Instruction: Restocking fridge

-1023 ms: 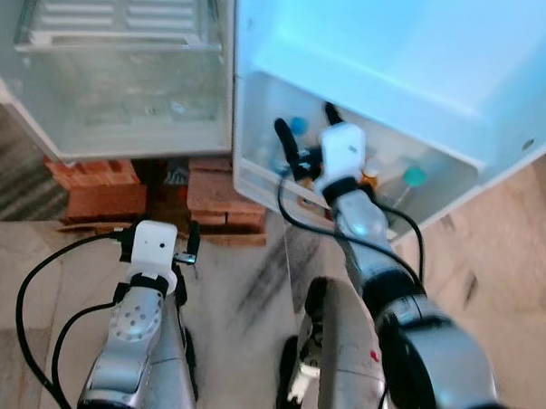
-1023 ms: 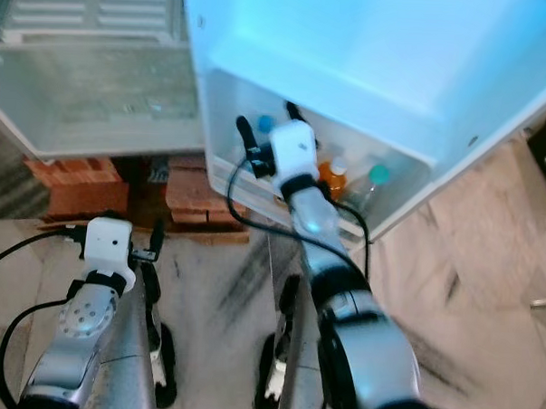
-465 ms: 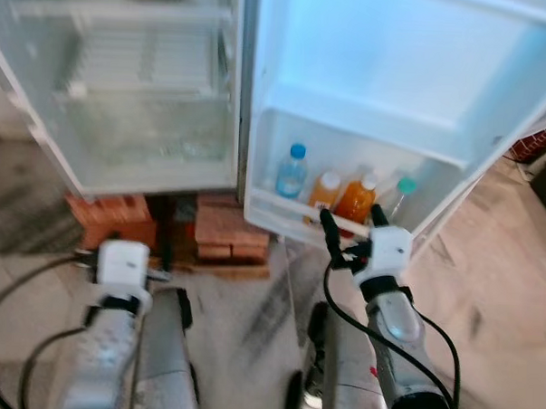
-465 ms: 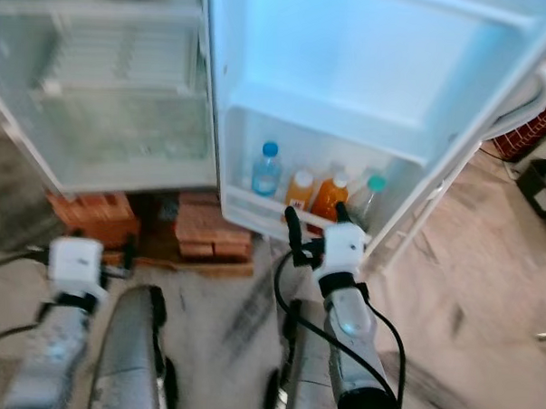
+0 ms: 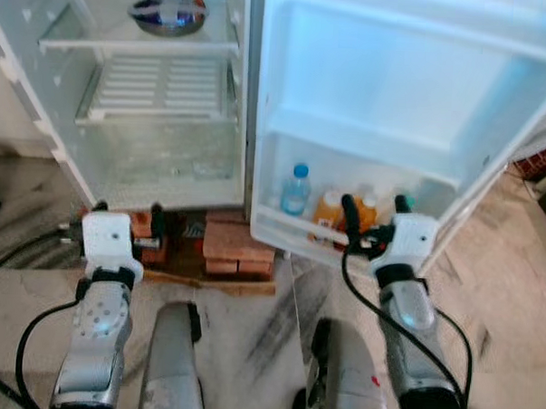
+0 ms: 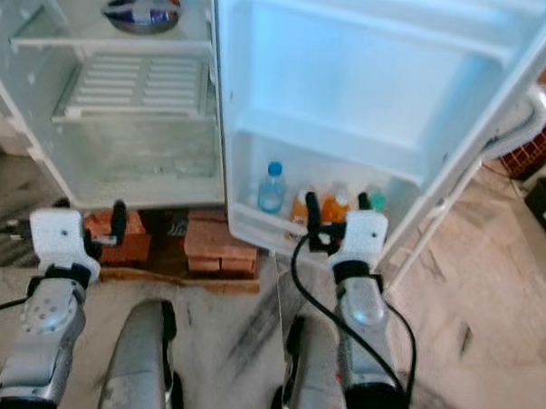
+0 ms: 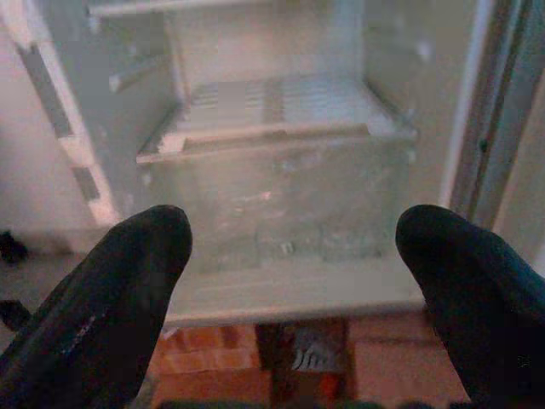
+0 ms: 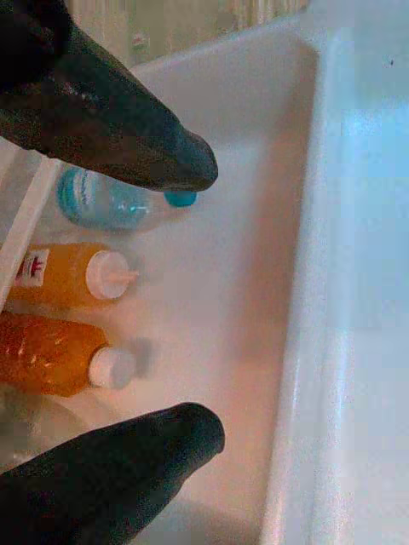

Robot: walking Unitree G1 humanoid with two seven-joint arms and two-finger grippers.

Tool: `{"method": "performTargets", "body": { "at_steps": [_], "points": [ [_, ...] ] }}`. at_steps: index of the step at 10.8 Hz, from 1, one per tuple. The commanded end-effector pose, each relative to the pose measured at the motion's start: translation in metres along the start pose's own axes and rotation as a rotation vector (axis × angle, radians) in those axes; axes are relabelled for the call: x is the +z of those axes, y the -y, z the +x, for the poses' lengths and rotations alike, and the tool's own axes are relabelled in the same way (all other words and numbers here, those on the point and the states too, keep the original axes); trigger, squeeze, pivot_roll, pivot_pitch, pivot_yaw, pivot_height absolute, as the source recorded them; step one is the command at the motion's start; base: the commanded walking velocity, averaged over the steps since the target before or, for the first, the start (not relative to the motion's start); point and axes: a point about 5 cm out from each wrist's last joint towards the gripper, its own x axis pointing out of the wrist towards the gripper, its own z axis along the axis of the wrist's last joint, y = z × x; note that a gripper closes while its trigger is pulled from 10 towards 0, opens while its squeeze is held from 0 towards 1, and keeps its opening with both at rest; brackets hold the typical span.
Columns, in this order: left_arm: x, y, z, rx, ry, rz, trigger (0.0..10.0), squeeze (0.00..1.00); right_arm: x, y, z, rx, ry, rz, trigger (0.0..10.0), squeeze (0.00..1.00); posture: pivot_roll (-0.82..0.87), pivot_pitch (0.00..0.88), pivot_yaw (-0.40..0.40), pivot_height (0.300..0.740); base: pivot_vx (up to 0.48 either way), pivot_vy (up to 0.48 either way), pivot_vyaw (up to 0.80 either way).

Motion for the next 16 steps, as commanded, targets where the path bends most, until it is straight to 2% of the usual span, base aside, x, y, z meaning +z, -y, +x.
{"method": "performTargets", "body": {
  "at_steps": [1, 2, 3, 8, 13, 16],
  "points": [
    [0.003, 0.001, 0.001, -0.001, 0.005, -0.008, 10.0, 0.00, 0.004, 0.001, -0.001, -0.004, 0.009, 0.002, 10.0, 0.00, 0.17, 0.046, -0.052, 0.624, 0.000, 0.000, 0.00],
    [0.002, 0.004, -0.005, -0.016, -0.005, -0.008, 10.0, 0.00, 0.006, -0.001, -0.003, 0.006, 0.005, -0.012, 10.0, 0.00, 0.17, 0.035, -0.051, 0.643, 0.000, 0.000, 0.00],
    [-0.004, -0.004, -0.007, -0.005, -0.034, 0.004, 10.0, 0.00, 0.009, 0.007, -0.002, -0.019, -0.001, -0.022, 10.0, 0.00, 0.17, 0.026, -0.057, 0.662, 0.000, 0.000, 0.00],
    [-0.010, -0.005, -0.007, 0.012, -0.066, 0.047, 10.0, 0.00, -0.001, 0.016, -0.009, -0.076, -0.084, -0.047, 10.0, 0.00, 0.16, 0.020, -0.069, 0.740, 0.000, 0.000, 0.00],
    [-0.014, 0.010, -0.006, -0.036, -0.083, 0.028, 10.0, 0.00, -0.008, 0.015, -0.012, -0.102, -0.129, -0.033, 10.0, 0.00, 0.14, 0.021, -0.066, 0.740, 0.000, 0.000, 0.00],
    [-0.012, 0.013, -0.001, -0.045, -0.072, 0.027, 10.0, 0.00, -0.010, 0.014, -0.009, -0.096, -0.139, -0.029, 10.0, 0.00, 0.15, 0.010, -0.066, 0.740, -0.292, 0.000, 0.00]
  ]
}}
